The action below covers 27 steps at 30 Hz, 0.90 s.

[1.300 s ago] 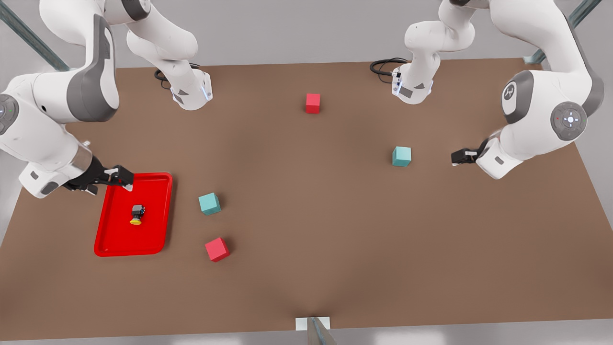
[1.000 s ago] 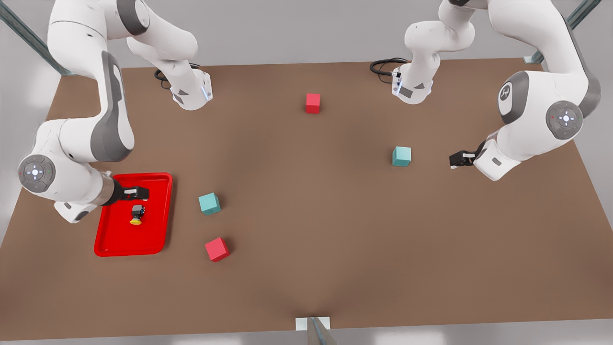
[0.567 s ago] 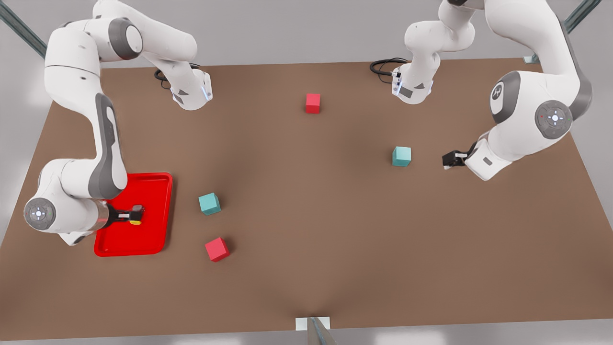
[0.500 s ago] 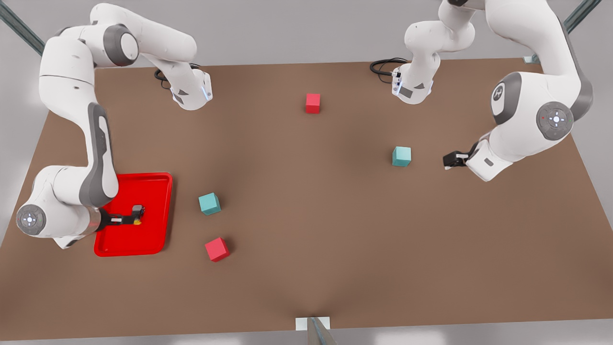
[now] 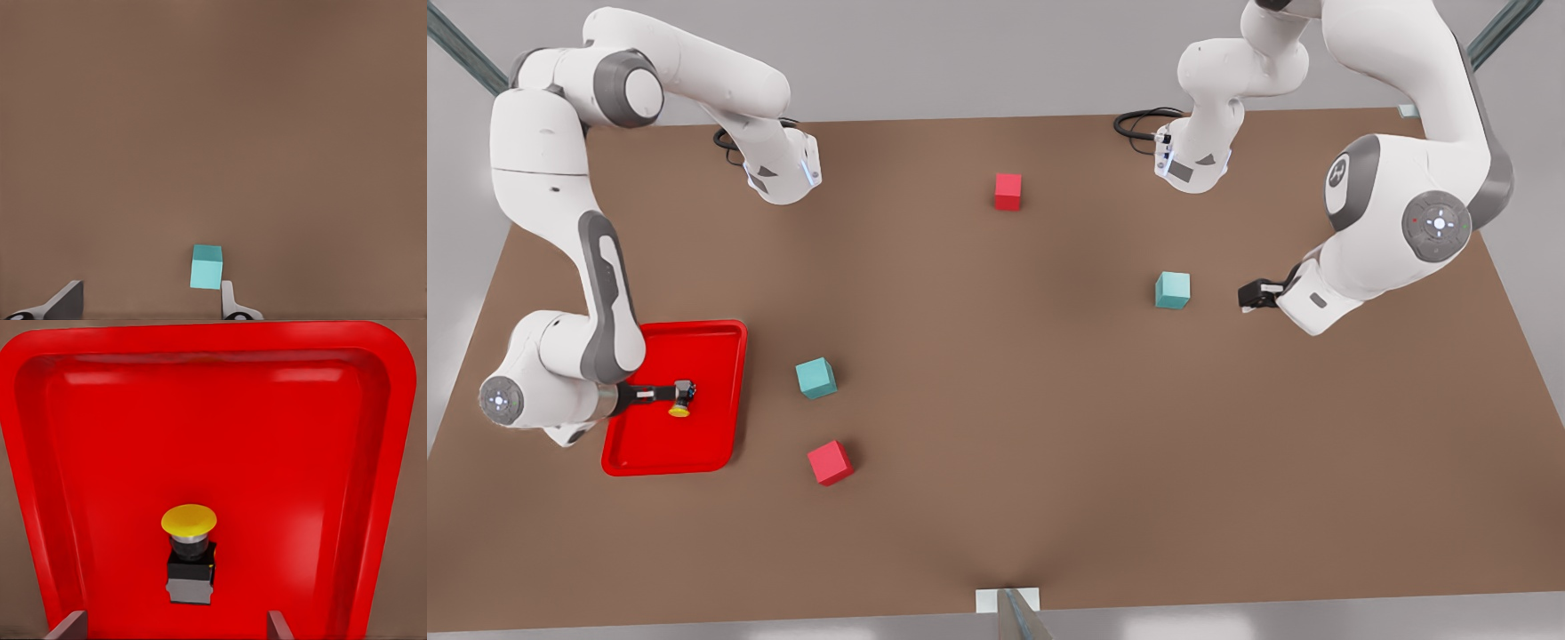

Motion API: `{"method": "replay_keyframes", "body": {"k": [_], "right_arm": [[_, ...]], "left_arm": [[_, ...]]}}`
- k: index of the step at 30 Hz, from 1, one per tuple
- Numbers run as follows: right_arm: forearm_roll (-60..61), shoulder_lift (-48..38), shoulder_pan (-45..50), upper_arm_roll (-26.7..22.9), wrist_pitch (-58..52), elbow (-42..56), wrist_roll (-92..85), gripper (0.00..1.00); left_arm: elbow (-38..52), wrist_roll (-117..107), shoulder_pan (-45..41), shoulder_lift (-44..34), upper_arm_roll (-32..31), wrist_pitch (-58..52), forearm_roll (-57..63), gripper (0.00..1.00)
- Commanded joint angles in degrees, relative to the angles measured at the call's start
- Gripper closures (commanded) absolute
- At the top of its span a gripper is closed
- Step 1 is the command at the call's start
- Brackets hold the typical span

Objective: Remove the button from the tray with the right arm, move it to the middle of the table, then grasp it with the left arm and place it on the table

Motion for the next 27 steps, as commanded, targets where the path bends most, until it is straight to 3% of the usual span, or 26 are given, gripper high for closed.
{"method": "replay_keyframes", "body": {"k": [1, 3, 10, 12, 17, 27], "right_arm": [[0.29, -1.62, -0.08, 0.45, 6.30, -3.11, -9.68, 0.00], [0.56, -3.73, -0.08, 0.72, 10.26, -7.95, -9.42, 0.00], [-0.41, -2.32, -0.61, 0.72, 14.65, -9.80, -8.27, 0.00], [-0.23, -3.46, -2.98, 0.72, 22.29, -14.98, -7.83, 0.00], [0.47, -4.78, -3.86, 2.65, 24.05, -17.88, 1.92, 0.00], [-0.15, -3.38, -3.86, 2.74, 27.40, -19.64, 1.22, 0.00]], "left_arm": [[0.02, -0.58, -0.01, 0.07, -0.02, -0.15, 0.03, 0.00], [-0.33, -0.94, -0.10, -0.02, -0.02, -0.33, 0.03, 0.00], [0.19, -1.11, 0.34, -0.72, -0.02, -1.38, 0.03, 0.00], [0.19, -1.11, 0.08, -0.55, -0.02, -1.47, 0.03, 0.00], [0.19, -1.11, -0.10, -0.37, -0.02, -1.38, 0.03, 0.00], [0.19, -1.46, -0.01, -0.72, -0.29, -2.44, 0.12, 0.00]]}}
